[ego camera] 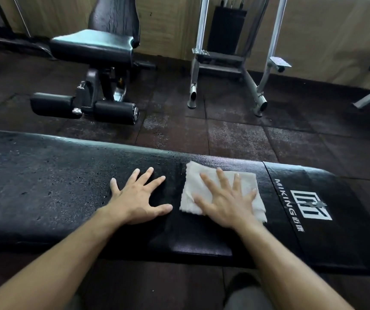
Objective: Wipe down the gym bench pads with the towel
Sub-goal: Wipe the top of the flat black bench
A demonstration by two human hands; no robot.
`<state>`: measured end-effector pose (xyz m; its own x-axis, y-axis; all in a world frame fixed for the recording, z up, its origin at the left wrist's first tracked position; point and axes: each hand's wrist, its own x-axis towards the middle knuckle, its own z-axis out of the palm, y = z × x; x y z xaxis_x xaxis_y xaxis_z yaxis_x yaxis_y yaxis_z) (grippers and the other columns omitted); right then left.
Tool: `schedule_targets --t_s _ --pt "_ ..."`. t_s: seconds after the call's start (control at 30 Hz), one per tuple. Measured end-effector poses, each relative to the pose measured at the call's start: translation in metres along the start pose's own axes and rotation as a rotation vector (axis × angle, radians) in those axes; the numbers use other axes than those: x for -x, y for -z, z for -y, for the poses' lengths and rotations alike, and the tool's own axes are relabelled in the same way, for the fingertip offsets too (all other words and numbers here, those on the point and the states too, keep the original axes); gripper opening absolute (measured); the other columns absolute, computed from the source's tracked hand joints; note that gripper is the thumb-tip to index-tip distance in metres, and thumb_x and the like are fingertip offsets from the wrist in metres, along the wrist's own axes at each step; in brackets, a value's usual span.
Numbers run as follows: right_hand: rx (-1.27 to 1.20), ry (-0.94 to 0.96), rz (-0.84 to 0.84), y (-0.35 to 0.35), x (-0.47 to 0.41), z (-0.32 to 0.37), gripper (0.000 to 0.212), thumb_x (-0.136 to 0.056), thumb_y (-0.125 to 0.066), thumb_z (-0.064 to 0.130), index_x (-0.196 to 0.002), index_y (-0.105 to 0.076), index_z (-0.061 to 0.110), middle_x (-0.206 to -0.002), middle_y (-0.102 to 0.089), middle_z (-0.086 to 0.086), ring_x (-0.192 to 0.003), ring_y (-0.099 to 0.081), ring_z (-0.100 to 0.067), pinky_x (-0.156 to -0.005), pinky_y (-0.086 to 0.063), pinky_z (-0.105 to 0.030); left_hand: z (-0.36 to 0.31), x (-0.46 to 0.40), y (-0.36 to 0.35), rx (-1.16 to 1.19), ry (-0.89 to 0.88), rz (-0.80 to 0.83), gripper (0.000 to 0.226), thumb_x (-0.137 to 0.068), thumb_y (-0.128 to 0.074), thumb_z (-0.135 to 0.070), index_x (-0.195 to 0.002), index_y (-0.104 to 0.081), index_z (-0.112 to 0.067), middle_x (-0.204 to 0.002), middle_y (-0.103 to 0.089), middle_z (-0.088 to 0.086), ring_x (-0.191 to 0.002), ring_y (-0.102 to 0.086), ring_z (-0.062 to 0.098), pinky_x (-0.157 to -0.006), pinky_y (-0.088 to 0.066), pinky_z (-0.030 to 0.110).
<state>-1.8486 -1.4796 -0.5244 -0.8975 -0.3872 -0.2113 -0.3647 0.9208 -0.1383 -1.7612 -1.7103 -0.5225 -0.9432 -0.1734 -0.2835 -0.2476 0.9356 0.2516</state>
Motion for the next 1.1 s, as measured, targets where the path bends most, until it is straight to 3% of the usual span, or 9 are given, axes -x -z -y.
schedule_targets --t_s 0.27,0.5,0.7,0.87,1.1 --pt "0.031 0.006 -0.086 -0.012 0.032 -0.006 0.075 -0.087 -0.020 0.086 -0.153 -0.001 0.056 -0.168 0.013 0.013 -0.154 0.016 -0.037 -0.110 0.002 -0.079 -0.001 -0.003 -0.004 0.002 0.007 0.010 0.090 -0.074 -0.042 -0.089 -0.150 -0.003 -0.058 -0.162 0.018 -0.019 -0.149 0.021 0.014 -0.107 0.011 0.073" --pt "-0.023 0.013 0.019 0.019 -0.056 -0.008 0.079 -0.085 -0.025 0.088 -0.155 -0.005 0.057 -0.170 0.008 0.011 -0.154 0.012 -0.038 -0.107 0.002 -0.083 0.000 -0.007 -0.004 0.021 0.034 0.013 0.089 -0.072 -0.042 -0.090 -0.147 -0.003 -0.061 -0.160 0.018 -0.024 -0.148 0.022 0.011 -0.108 0.012 0.072" --pt "0.035 0.077 -0.100 -0.003 -0.011 -0.022 0.077 -0.087 -0.017 0.087 -0.155 -0.001 0.054 -0.169 0.010 0.010 -0.154 0.014 -0.038 -0.109 0.005 -0.080 0.002 -0.005 -0.007 -0.013 0.028 0.012 0.107 -0.046 -0.012 -0.104 -0.144 0.003 -0.065 -0.157 0.024 -0.027 -0.147 0.024 0.009 -0.108 0.013 0.072" --pt "-0.002 0.118 0.031 0.020 -0.082 -0.020 0.080 -0.084 -0.018 0.090 -0.155 -0.003 0.057 -0.170 0.007 0.010 -0.154 0.009 -0.039 -0.107 0.003 -0.083 -0.003 -0.008 0.001 -0.012 0.057 0.068 0.090 -0.065 -0.032 -0.095 -0.143 0.003 -0.067 -0.157 0.025 -0.028 -0.146 0.027 0.007 -0.108 0.016 0.070" --pt "0.015 0.131 -0.008 0.018 -0.084 -0.020 0.079 -0.084 -0.017 0.089 -0.155 -0.005 0.054 -0.170 0.003 0.009 -0.154 0.004 -0.039 -0.107 -0.001 -0.082 -0.003 -0.007 0.005 0.009 0.063 0.075 0.094 -0.060 -0.033 -0.098 -0.142 0.001 -0.068 -0.158 0.021 -0.028 -0.146 0.026 0.008 -0.108 0.014 0.072"
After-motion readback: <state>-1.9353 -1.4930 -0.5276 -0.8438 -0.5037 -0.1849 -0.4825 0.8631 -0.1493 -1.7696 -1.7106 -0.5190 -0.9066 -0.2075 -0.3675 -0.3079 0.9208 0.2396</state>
